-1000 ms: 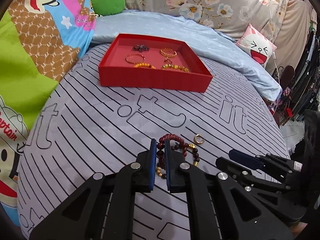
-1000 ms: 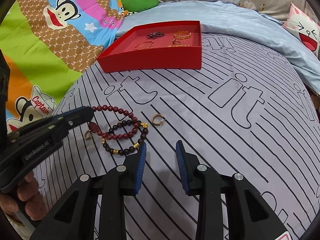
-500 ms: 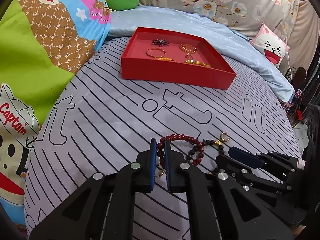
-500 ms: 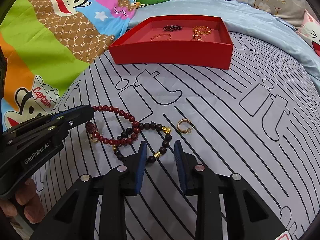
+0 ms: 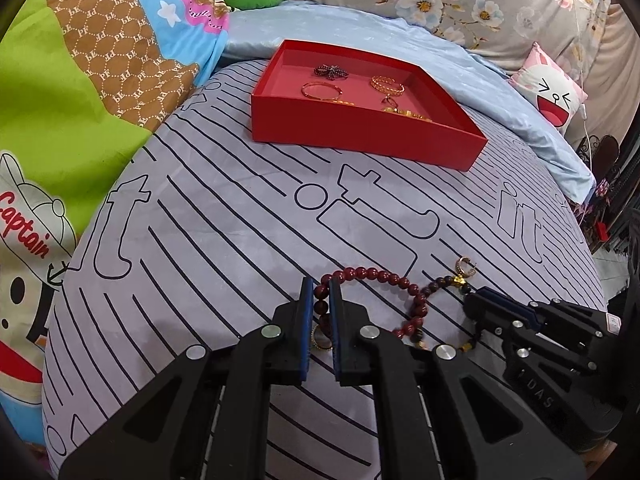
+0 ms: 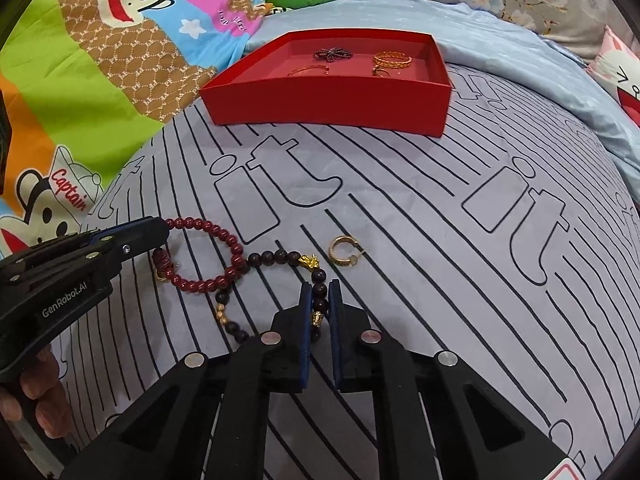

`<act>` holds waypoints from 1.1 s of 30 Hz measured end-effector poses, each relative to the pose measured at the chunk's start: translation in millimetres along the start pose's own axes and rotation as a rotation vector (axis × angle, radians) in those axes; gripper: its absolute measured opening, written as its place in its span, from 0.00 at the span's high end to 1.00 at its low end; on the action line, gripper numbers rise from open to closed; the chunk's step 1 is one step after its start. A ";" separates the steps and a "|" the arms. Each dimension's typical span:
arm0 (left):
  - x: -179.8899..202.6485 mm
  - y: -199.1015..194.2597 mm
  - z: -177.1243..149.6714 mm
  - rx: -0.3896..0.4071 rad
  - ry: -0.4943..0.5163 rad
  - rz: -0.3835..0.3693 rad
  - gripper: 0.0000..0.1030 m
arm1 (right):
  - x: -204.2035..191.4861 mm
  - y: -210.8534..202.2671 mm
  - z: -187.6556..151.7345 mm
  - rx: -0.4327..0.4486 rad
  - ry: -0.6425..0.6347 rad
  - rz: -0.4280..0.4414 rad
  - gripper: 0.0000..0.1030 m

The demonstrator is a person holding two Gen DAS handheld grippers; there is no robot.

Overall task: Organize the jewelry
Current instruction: 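Grasp dark red bead bracelet with left tool while right tool grasps black bead bracelet, then carry both bead bracelets in the tools over the red tray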

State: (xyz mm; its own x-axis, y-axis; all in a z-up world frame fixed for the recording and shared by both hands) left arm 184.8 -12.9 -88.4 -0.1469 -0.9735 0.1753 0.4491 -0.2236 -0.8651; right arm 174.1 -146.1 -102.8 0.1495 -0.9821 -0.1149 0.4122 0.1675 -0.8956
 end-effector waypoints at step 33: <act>75.2 -48.5 108.2 0.201 0.189 -0.060 0.95 | 40.0 -75.0 119.1 0.240 0.041 -0.022 0.93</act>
State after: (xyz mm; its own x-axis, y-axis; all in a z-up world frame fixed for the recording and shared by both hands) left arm 247.3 -80.4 17.6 -0.3318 -0.9361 0.1165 0.5979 -0.3042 -0.7416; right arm 256.2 -187.6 11.0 0.1032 -0.9876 -0.1180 0.6175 0.1566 -0.7709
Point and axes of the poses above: each gripper's, at about its wrist camera, not at the fingertips, and y roughly the way its jaws point, x to its right, z to its top, the point moved 9 cm from there along y, roughly the way its jaws point, and after that the axes turned 8 degrees about -x, right-handed, at the moved point
